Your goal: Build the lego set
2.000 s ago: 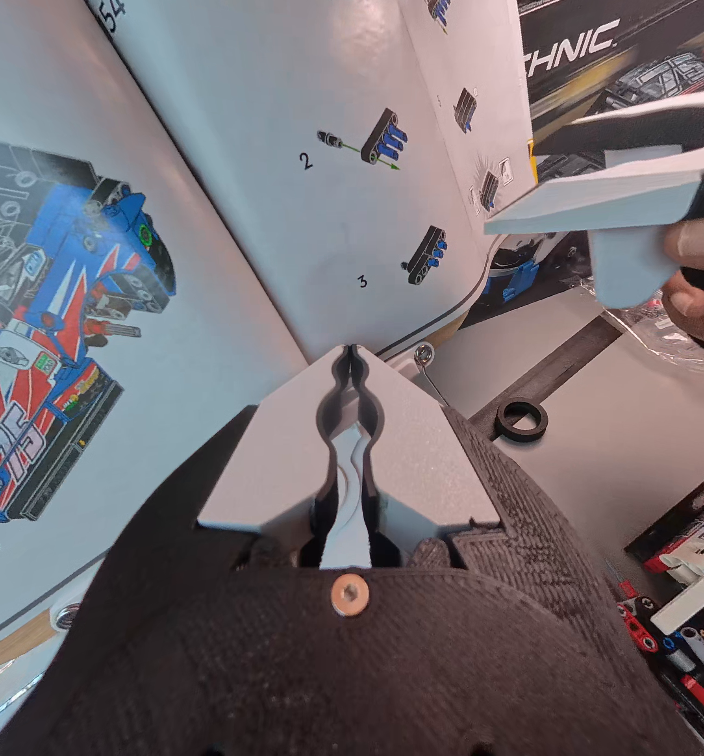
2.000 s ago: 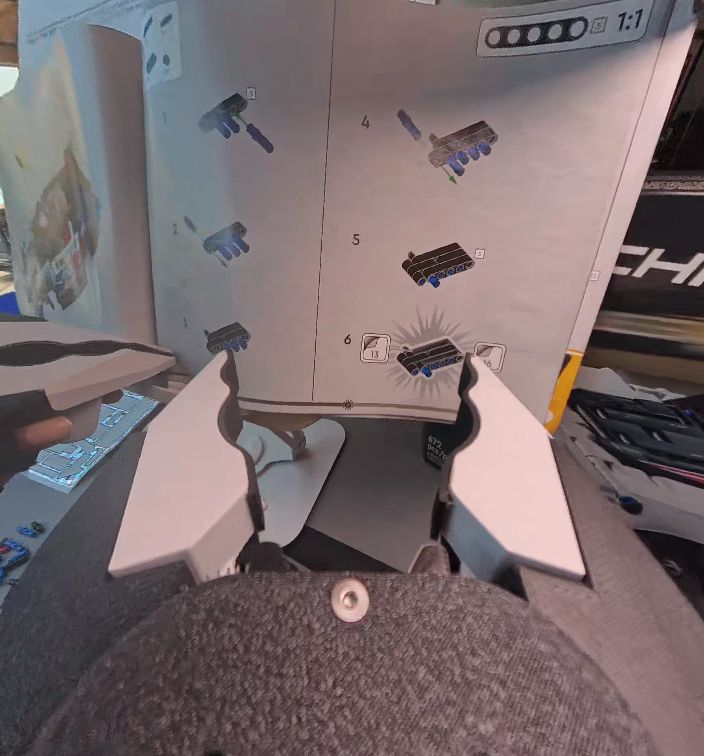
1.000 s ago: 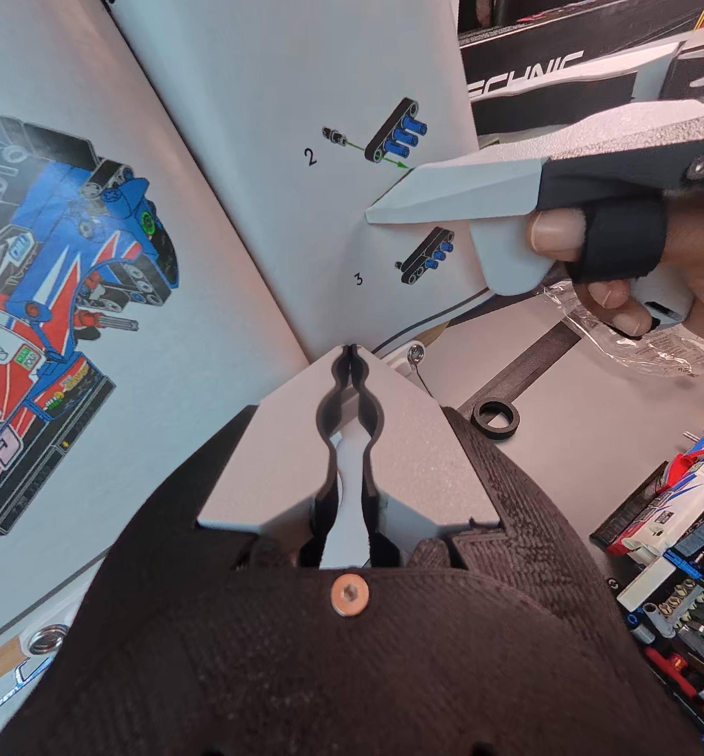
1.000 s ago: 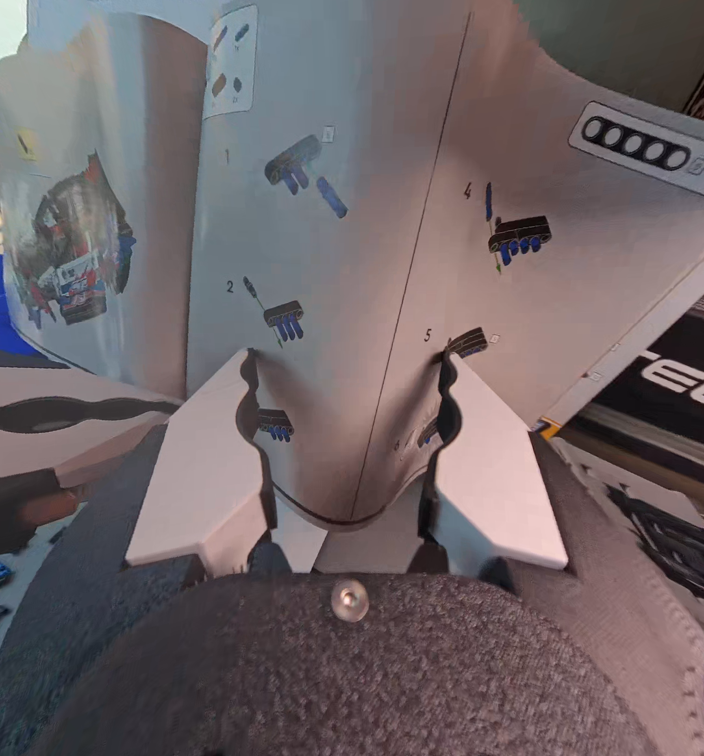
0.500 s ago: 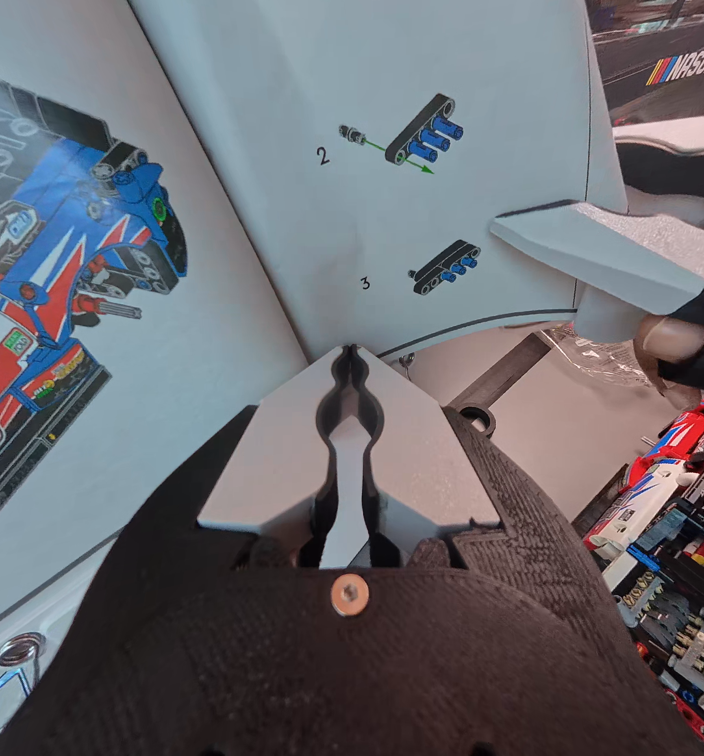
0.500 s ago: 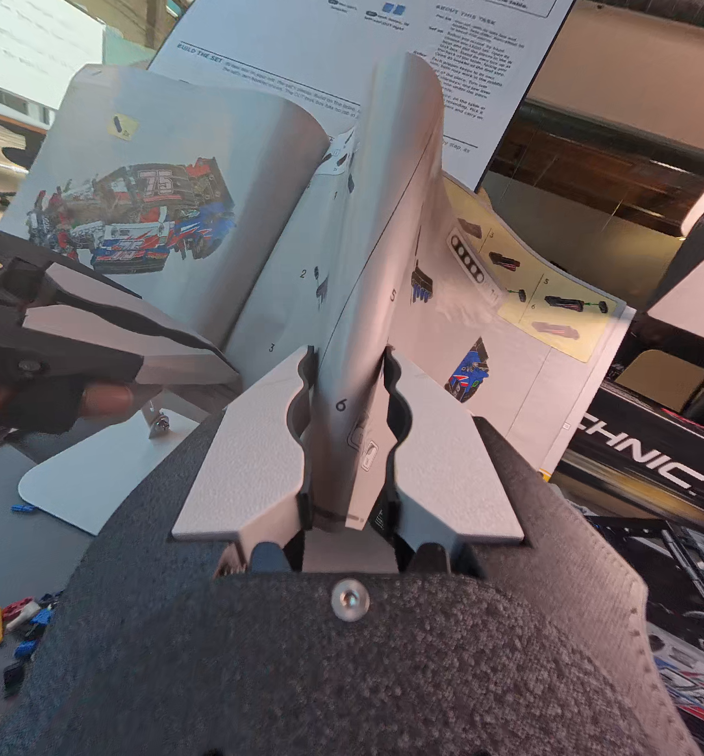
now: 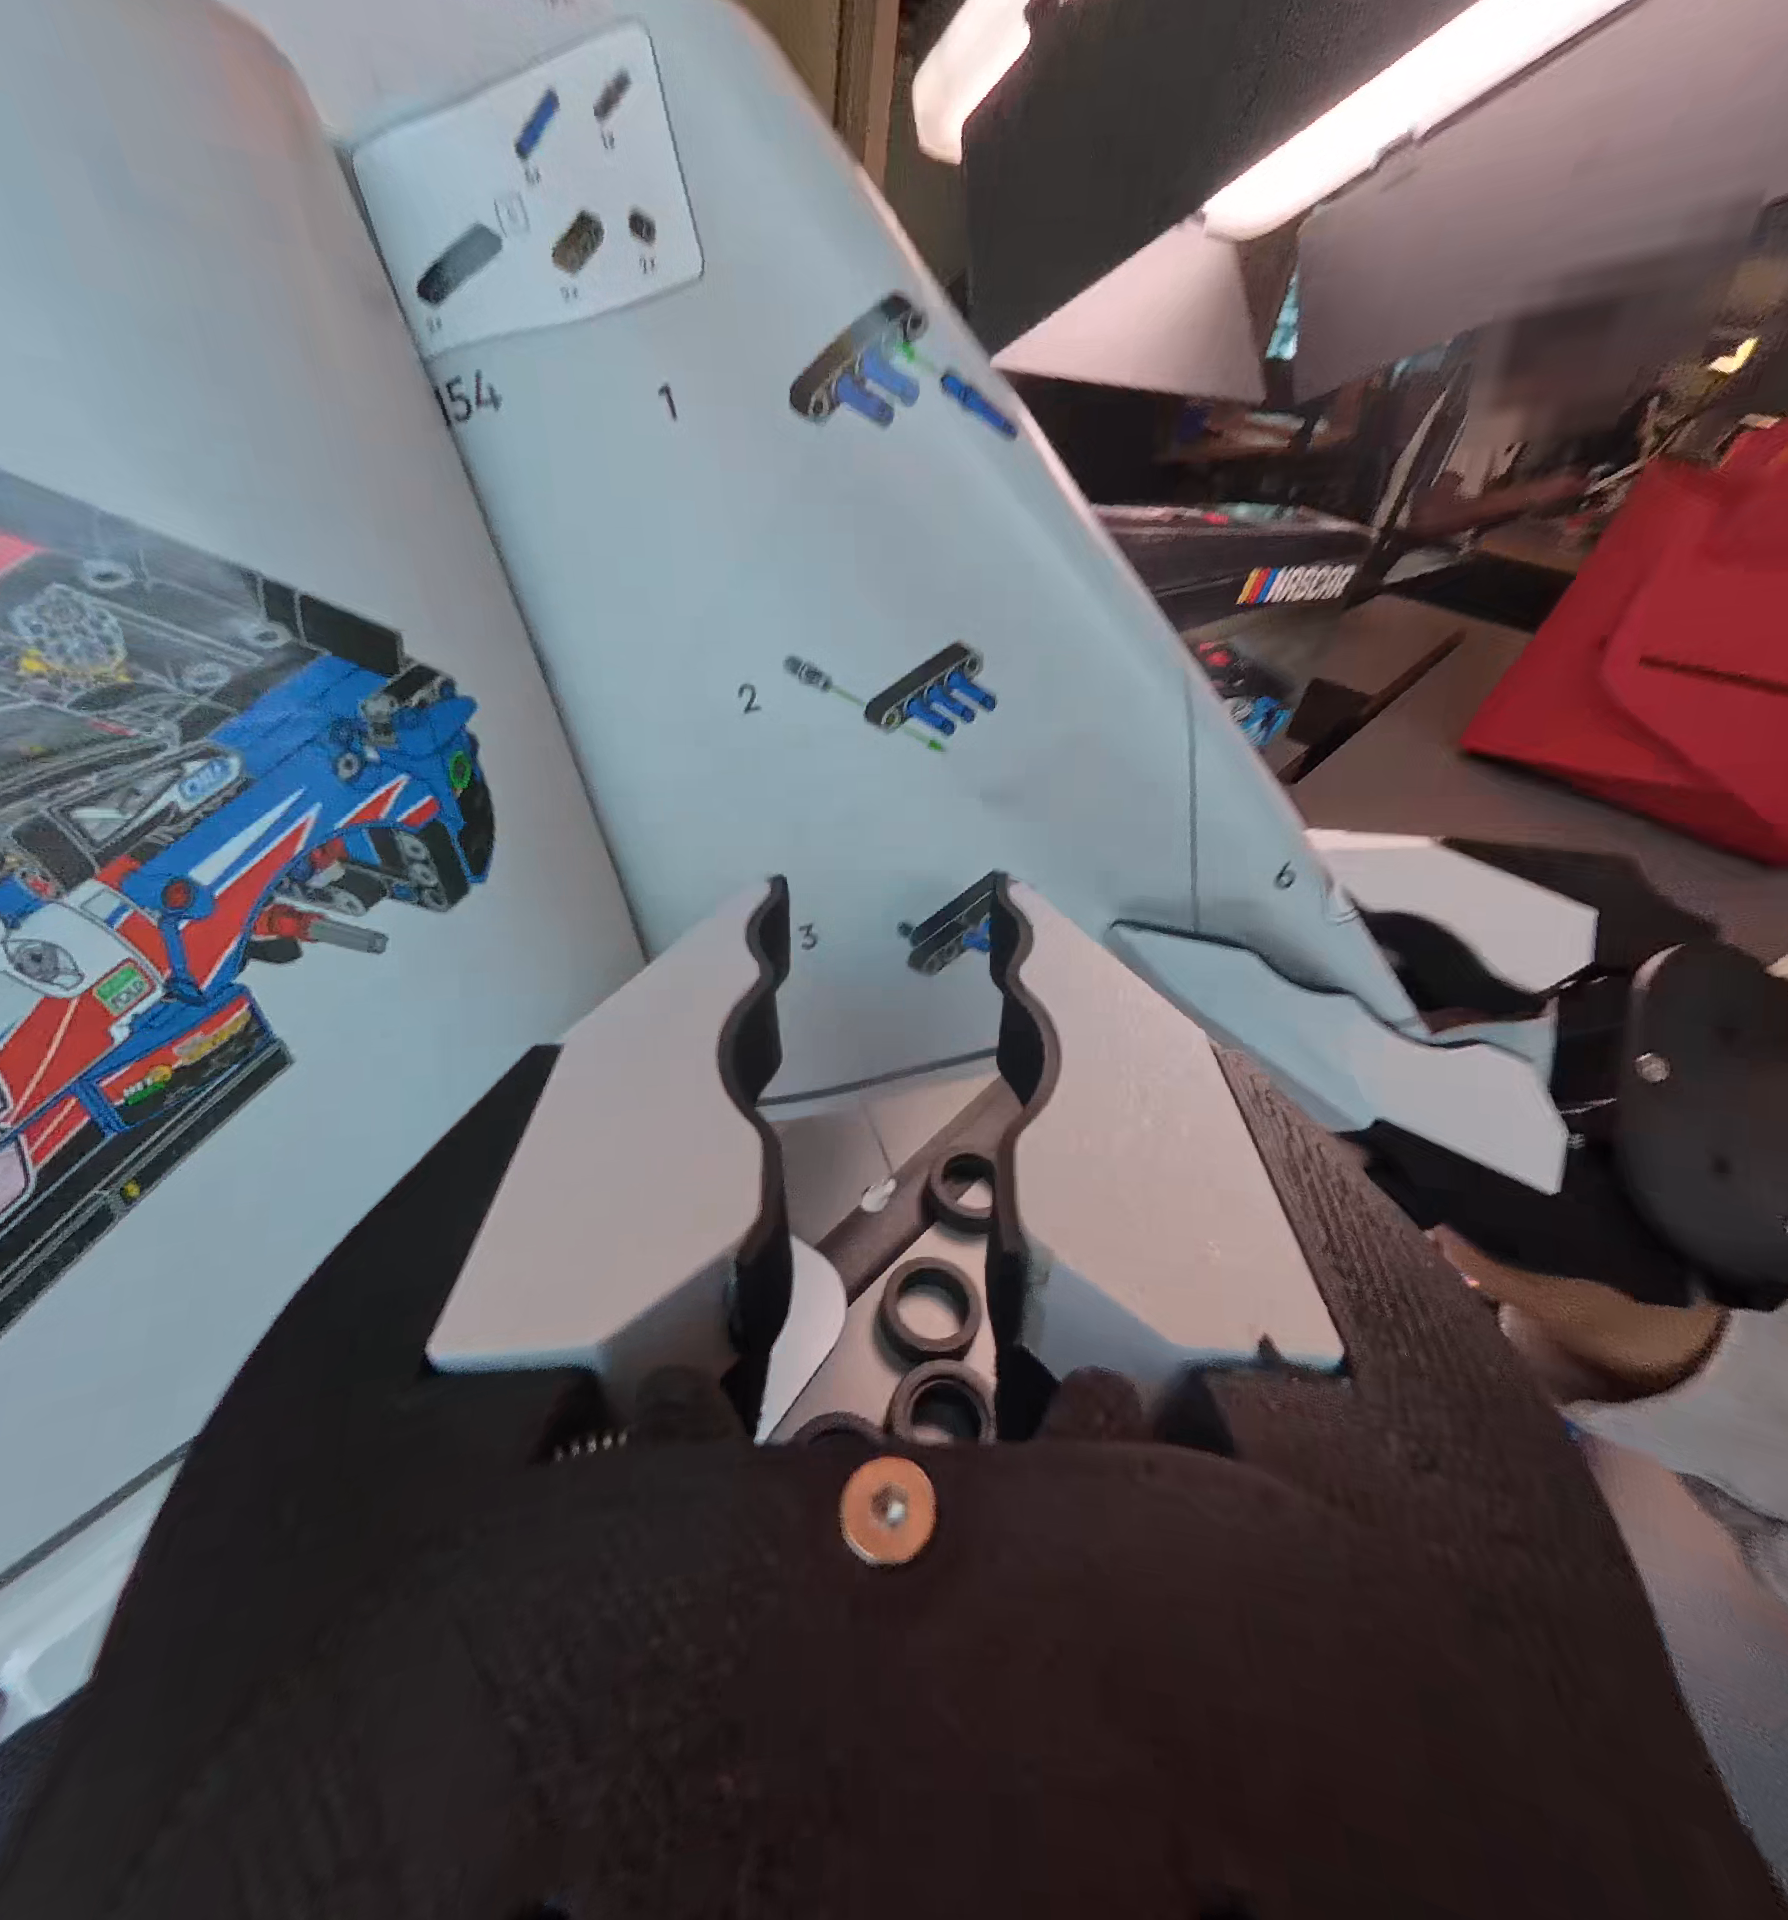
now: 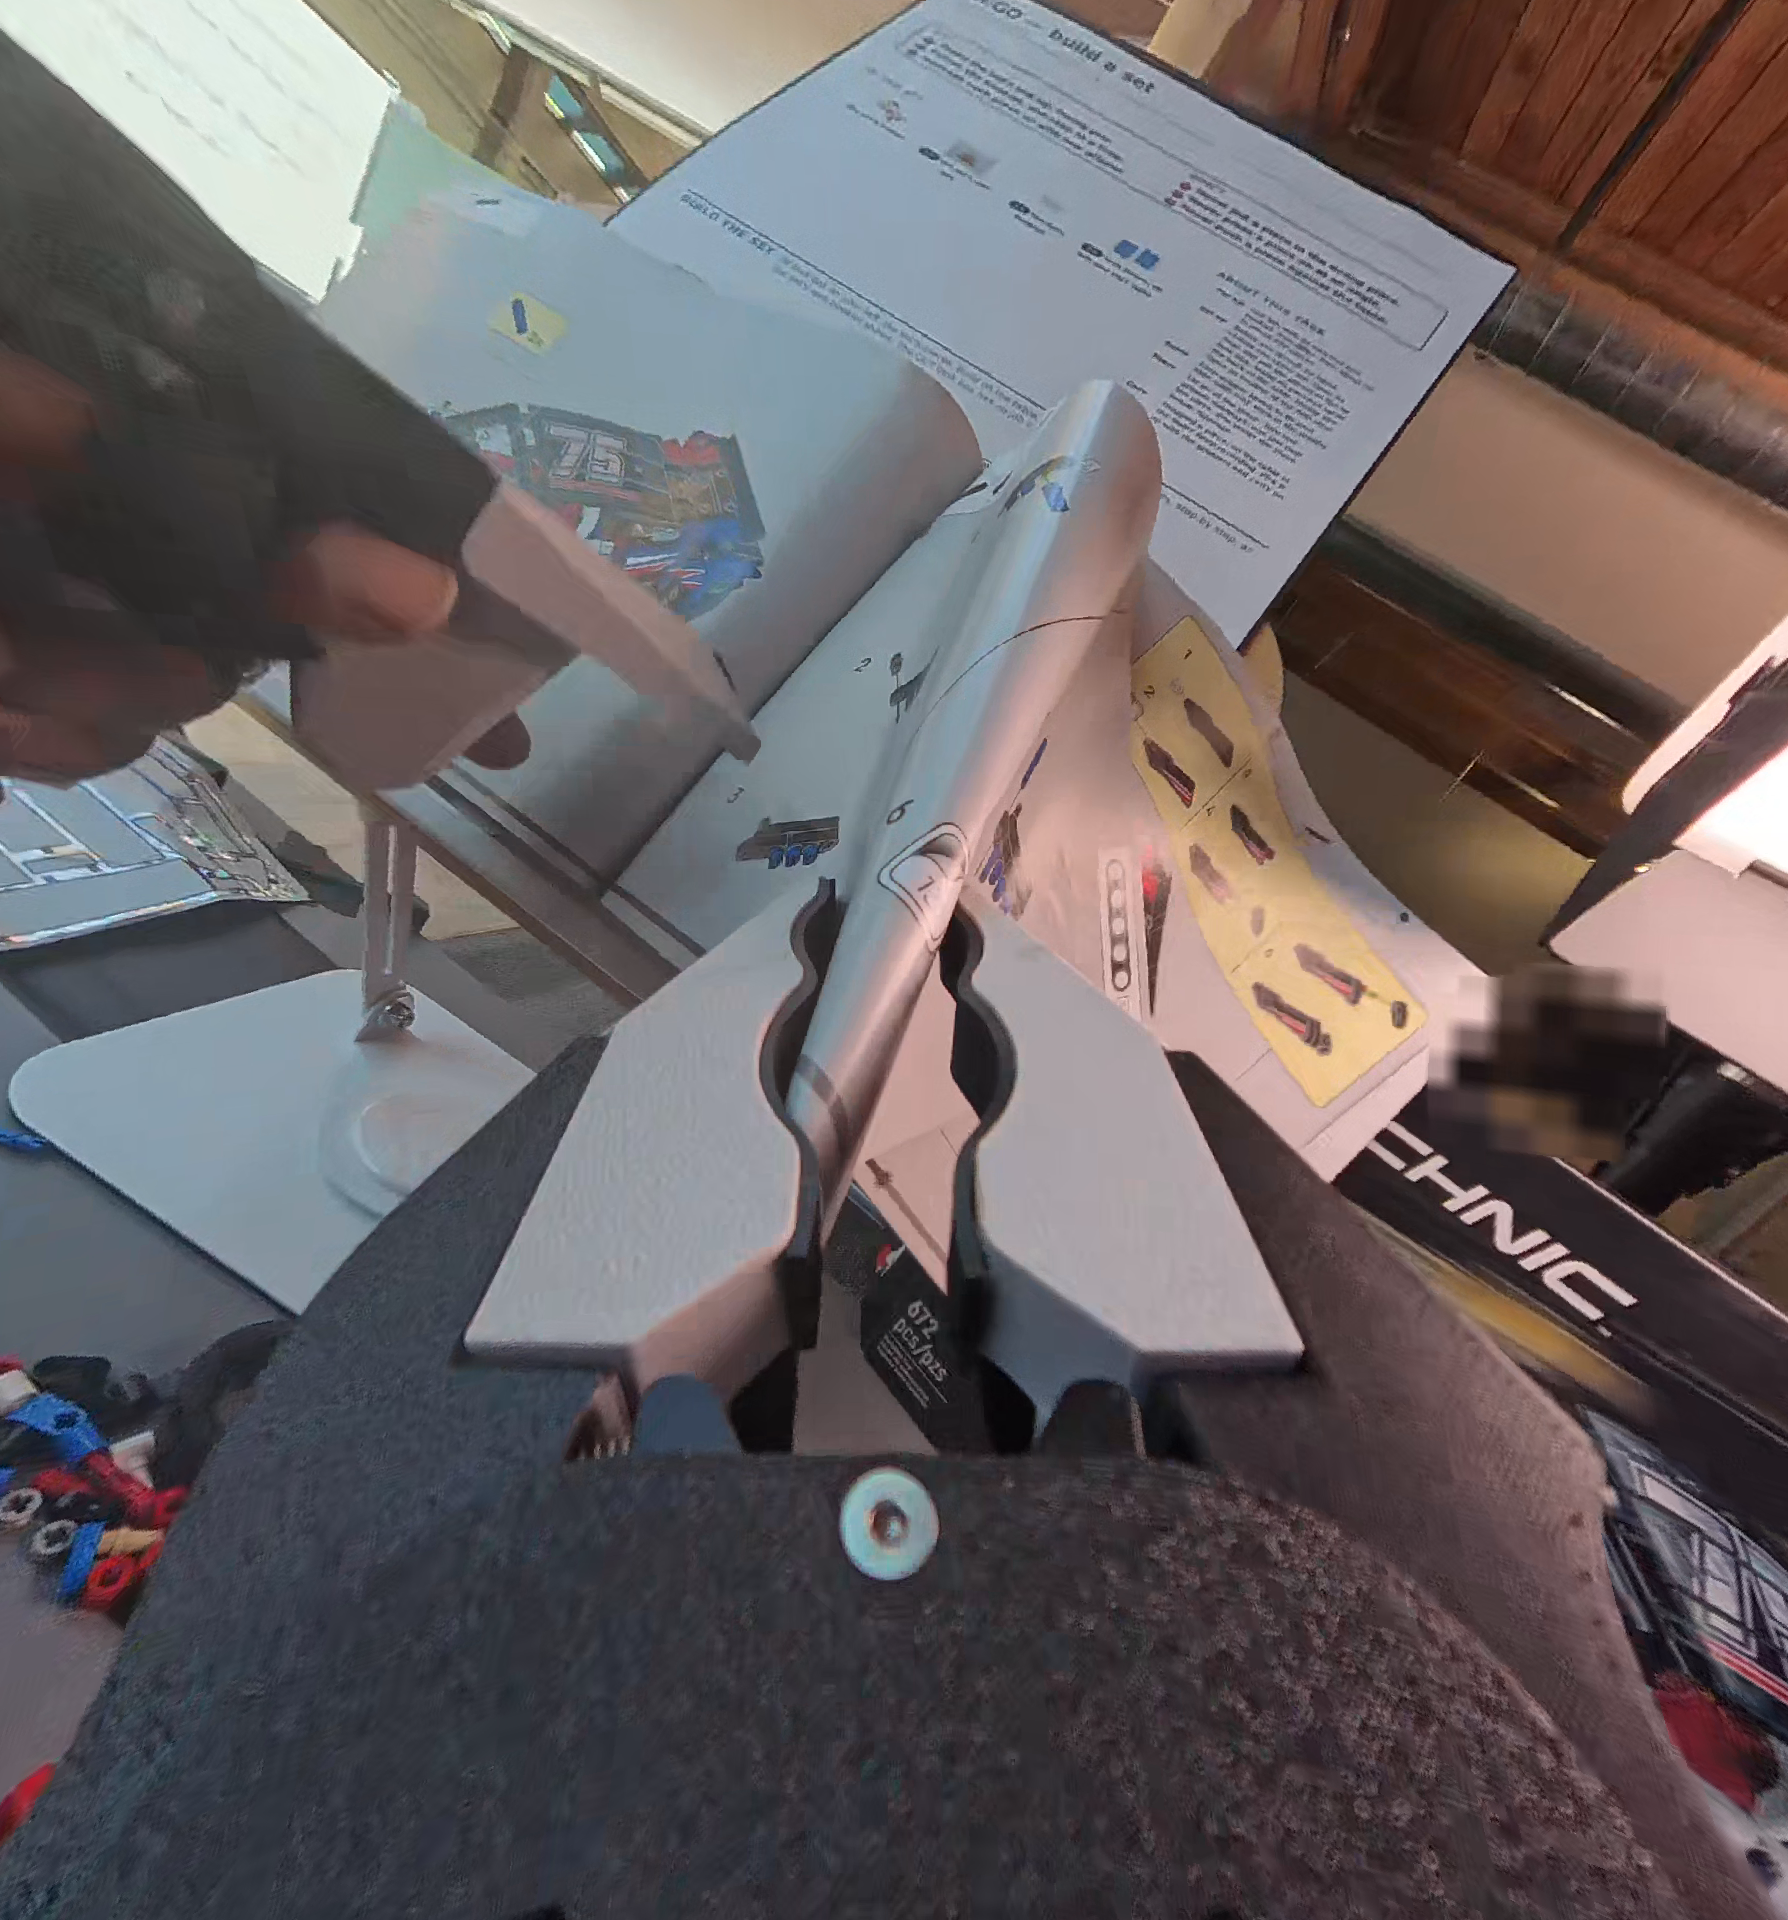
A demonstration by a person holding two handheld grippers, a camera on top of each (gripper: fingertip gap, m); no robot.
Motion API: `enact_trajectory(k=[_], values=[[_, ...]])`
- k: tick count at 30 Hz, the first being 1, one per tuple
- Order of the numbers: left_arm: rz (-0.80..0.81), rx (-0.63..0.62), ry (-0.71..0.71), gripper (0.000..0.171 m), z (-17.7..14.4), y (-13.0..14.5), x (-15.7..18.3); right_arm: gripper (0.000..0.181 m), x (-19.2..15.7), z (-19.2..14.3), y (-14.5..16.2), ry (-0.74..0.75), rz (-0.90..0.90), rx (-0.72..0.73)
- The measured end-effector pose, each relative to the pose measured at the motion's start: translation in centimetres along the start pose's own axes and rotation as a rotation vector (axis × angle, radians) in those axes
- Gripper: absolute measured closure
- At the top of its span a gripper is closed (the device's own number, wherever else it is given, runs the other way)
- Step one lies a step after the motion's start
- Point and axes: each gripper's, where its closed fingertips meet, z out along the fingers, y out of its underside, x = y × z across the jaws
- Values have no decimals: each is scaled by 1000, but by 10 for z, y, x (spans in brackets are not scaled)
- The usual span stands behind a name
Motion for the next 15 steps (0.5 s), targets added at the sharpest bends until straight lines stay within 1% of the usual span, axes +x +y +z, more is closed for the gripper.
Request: enact_trajectory(k=[2,4,6,7,8,10,11,12,13,15], values=[[-91,35,75,127,-7,-18,14,166,-4,-1,-6,8,-63,25],[-173,22,148,119,-9,-27,28,169,-9,-1,-15,17,-126,51],[-222,-12,188,117,-7,-30,39,172,-18,1,-26,16,-231,83],[-222,-36,179,121,-6,-28,40,174,-24,2,-31,13,-289,94],[-206,-49,146,133,-4,-27,37,174,-31,3,-34,2,-341,100],[-173,-26,98,154,-6,-31,30,168,-43,4,-39,-27,-410,110],[-179,-12,107,159,-8,-33,29,165,-47,1,-42,-42,-420,119],[-202,4,125,162,-12,-35,27,160,-50,-3,-45,-63,-398,132],[-230,31,152,163,-18,-37,26,150,-51,-9,-50,-91,-337,150],[-278,92,187,163,-32,-42,18,132,-43,-22,-58,-137,-120,189]])
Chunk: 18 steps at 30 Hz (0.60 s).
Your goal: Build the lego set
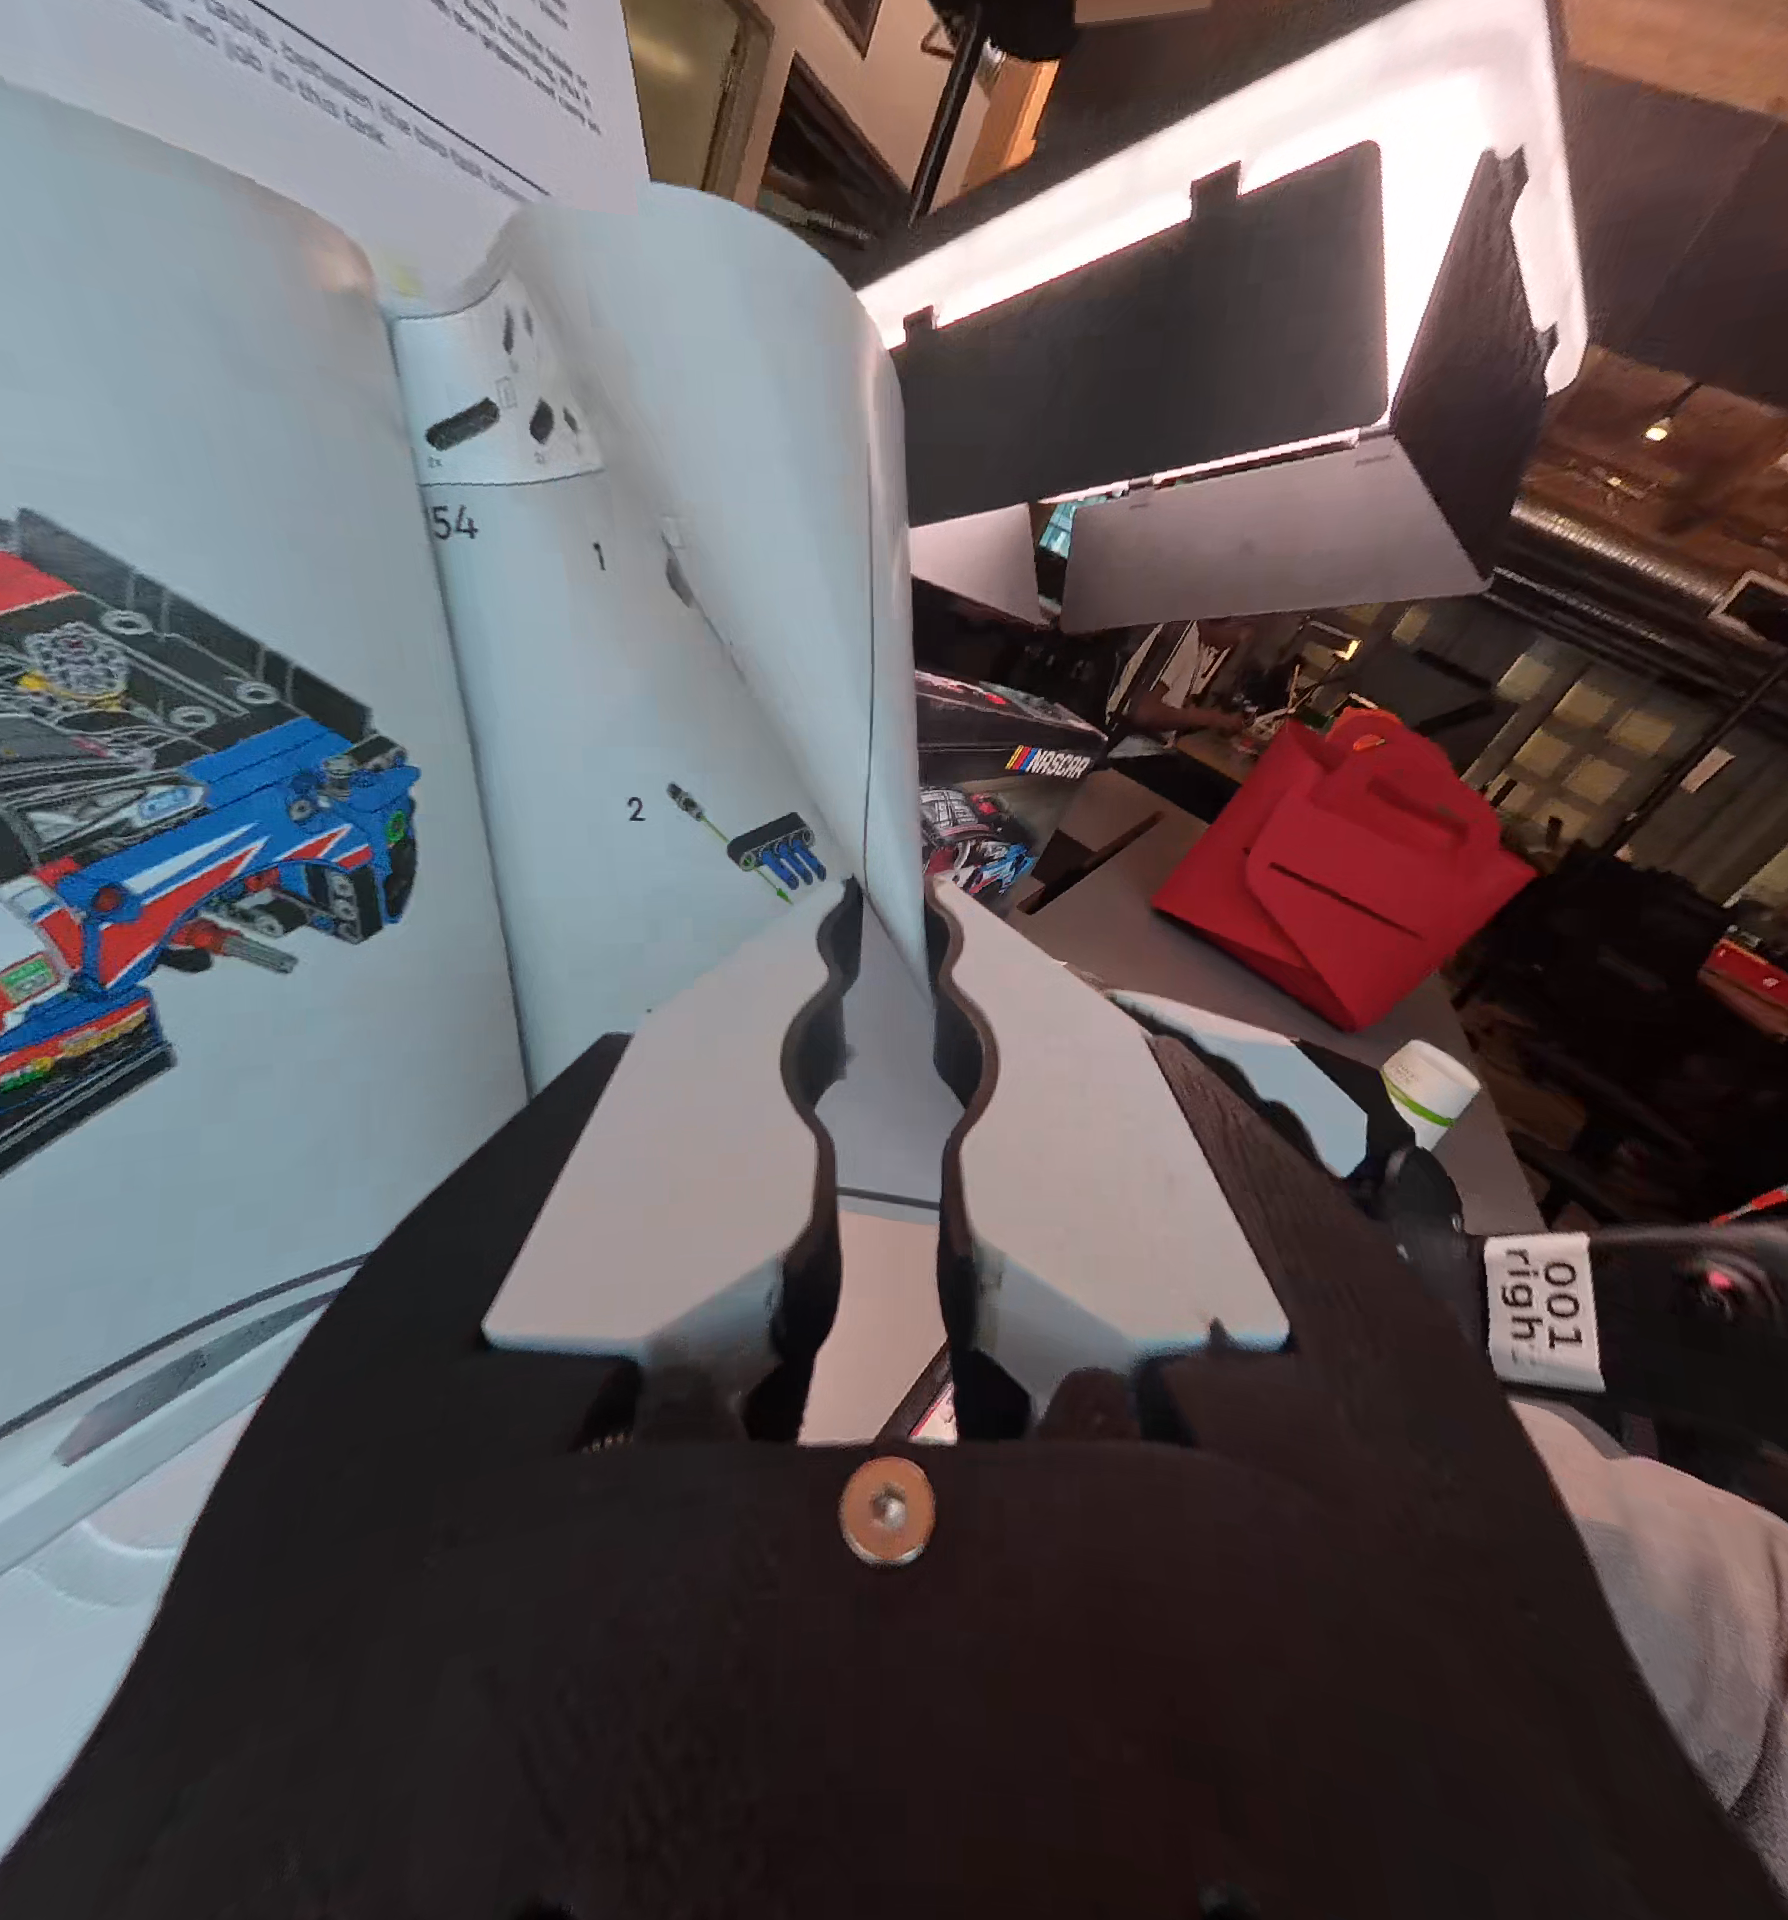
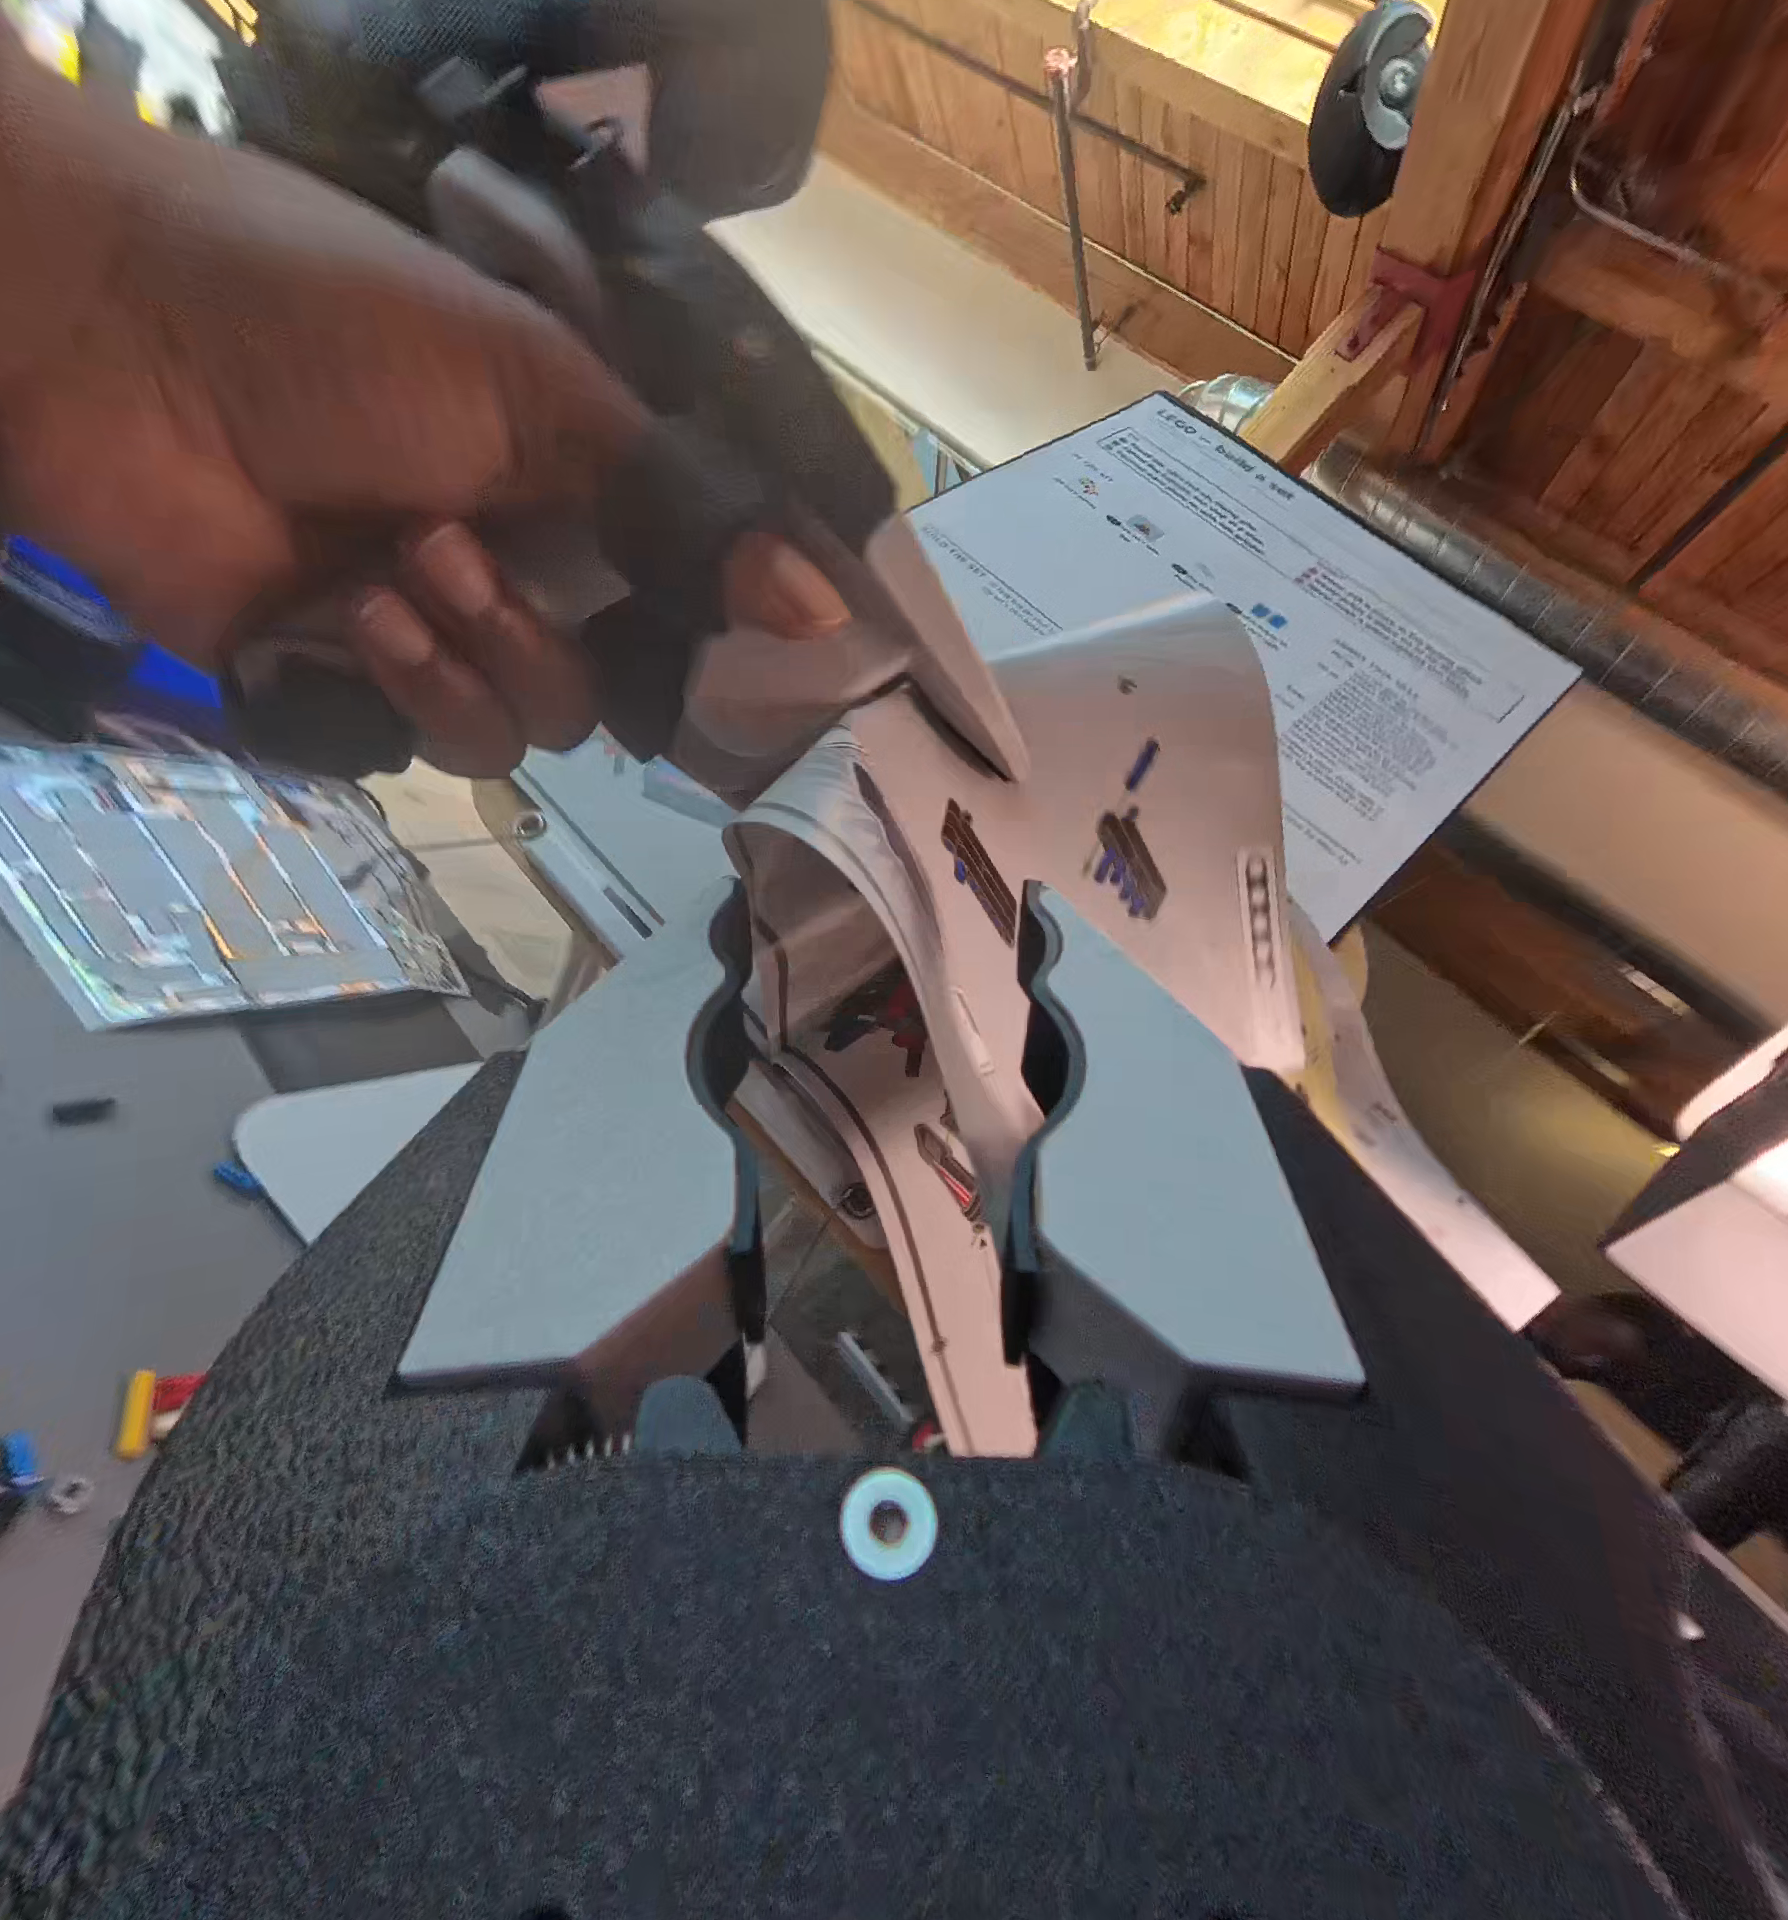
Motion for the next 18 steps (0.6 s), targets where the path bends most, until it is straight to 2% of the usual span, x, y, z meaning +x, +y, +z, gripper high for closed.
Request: enact_trajectory(k=[3,5,7,9,11,14,18], values=[[-43,68,38,163,-24,-5,-12,120,28,-16,-2,-5,398,86],[-100,127,67,163,-40,-10,-21,115,43,-17,2,-14,570,115],[-162,172,102,162,-53,-14,-28,115,33,-5,6,-119,708,87],[-196,194,123,162,-62,-14,-34,116,7,15,7,-253,807,18],[-210,214,119,160,-72,-17,-39,130,-21,38,9,-351,812,-78],[-197,271,40,155,-98,-31,-50,148,-35,72,21,-289,626,-169],[-68,414,-196,154,-153,-63,-61,153,-52,107,25,-282,537,-230]])
